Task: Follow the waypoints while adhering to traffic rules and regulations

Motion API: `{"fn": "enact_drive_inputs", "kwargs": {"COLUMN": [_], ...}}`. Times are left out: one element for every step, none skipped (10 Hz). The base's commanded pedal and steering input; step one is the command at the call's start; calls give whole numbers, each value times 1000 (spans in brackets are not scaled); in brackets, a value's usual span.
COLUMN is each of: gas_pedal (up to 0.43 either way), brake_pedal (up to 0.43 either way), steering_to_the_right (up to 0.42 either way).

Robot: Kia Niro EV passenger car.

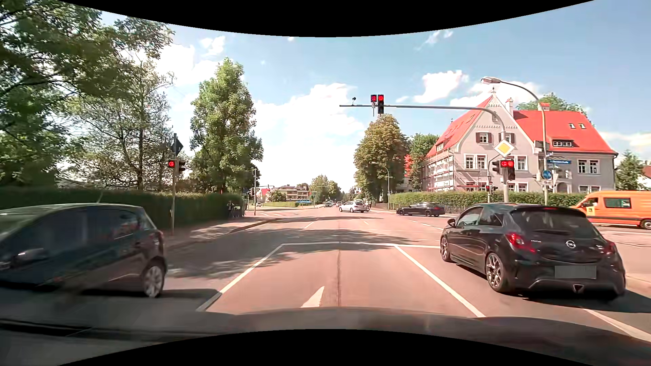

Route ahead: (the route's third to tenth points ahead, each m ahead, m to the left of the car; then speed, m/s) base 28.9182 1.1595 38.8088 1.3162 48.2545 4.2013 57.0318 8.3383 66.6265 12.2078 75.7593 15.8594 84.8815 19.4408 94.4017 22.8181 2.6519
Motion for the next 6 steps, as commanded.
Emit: {"fn": "enact_drive_inputs", "kwargs": {"gas_pedal": [0, 0, 0, 0, 0, 0], "brake_pedal": [98, 98, 98, 98, 98, 104], "steering_to_the_right": [1, 1, 1, 1, 1, 1]}}
